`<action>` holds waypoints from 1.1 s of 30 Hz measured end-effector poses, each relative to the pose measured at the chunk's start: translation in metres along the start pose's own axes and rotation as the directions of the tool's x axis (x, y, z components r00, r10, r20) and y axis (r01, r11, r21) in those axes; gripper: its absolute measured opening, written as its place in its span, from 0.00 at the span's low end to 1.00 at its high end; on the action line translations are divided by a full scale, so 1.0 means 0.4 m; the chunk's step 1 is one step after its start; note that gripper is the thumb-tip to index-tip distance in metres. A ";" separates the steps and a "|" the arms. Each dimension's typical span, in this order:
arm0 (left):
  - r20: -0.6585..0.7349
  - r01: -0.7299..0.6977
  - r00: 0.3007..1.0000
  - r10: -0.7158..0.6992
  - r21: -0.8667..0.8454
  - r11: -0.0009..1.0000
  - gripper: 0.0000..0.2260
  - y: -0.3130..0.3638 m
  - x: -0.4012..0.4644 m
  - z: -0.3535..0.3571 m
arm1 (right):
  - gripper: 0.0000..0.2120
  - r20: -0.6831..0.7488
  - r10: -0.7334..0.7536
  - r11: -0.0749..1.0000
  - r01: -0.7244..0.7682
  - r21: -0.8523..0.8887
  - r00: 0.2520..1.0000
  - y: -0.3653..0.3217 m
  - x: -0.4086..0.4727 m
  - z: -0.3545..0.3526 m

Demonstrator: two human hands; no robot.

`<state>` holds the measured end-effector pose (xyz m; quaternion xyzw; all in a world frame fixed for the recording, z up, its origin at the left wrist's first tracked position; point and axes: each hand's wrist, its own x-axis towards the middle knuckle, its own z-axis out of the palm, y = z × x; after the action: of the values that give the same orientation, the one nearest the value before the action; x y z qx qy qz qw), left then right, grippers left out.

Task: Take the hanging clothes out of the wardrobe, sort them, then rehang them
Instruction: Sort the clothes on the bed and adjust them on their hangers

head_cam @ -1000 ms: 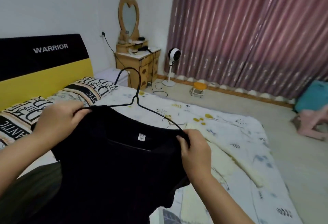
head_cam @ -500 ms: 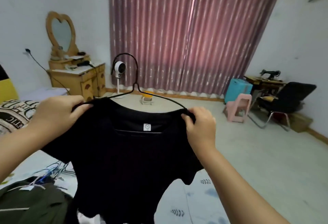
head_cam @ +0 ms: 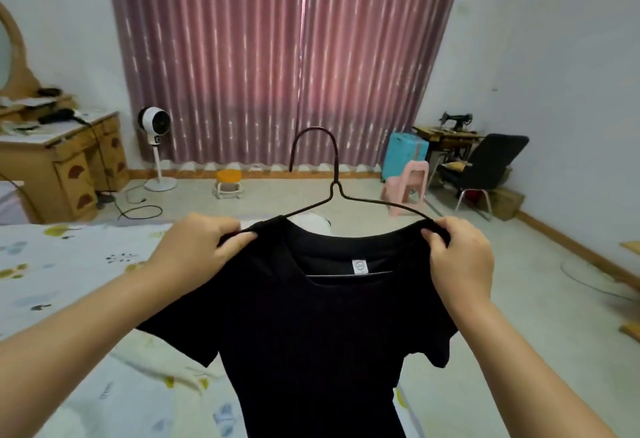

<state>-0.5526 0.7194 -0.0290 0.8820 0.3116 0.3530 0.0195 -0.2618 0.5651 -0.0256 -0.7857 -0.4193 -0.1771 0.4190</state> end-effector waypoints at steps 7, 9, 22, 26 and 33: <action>0.152 0.038 0.988 -0.024 -0.092 0.995 0.19 -0.091 0.088 0.243 | 0.06 0.067 0.160 0.981 -0.151 -0.125 0.985 0.119 0.051 0.149; 0.187 0.048 0.982 -0.028 -0.105 0.993 0.18 -0.120 0.094 0.302 | 0.06 0.088 0.212 0.969 -0.197 -0.153 0.973 0.154 0.063 0.199; 0.073 0.098 0.992 -0.100 0.027 0.995 0.18 -0.324 0.225 0.703 | 0.09 0.280 0.231 0.966 -0.184 -0.183 0.932 0.356 0.224 0.633; 0.043 0.118 0.992 -0.123 0.104 0.988 0.18 -0.416 0.275 0.851 | 0.16 0.380 0.184 0.978 -0.130 -0.165 0.906 0.424 0.245 0.815; 0.054 0.258 0.960 -0.274 0.200 0.945 0.16 -0.595 0.311 1.106 | 0.27 0.655 0.150 0.975 -0.002 -0.222 0.740 0.514 0.105 1.109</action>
<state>-0.3303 1.0631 -0.3453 0.8431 0.4592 0.2797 -0.0053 -0.1038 0.8833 -0.3641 -0.8524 -0.4880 0.0909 0.1642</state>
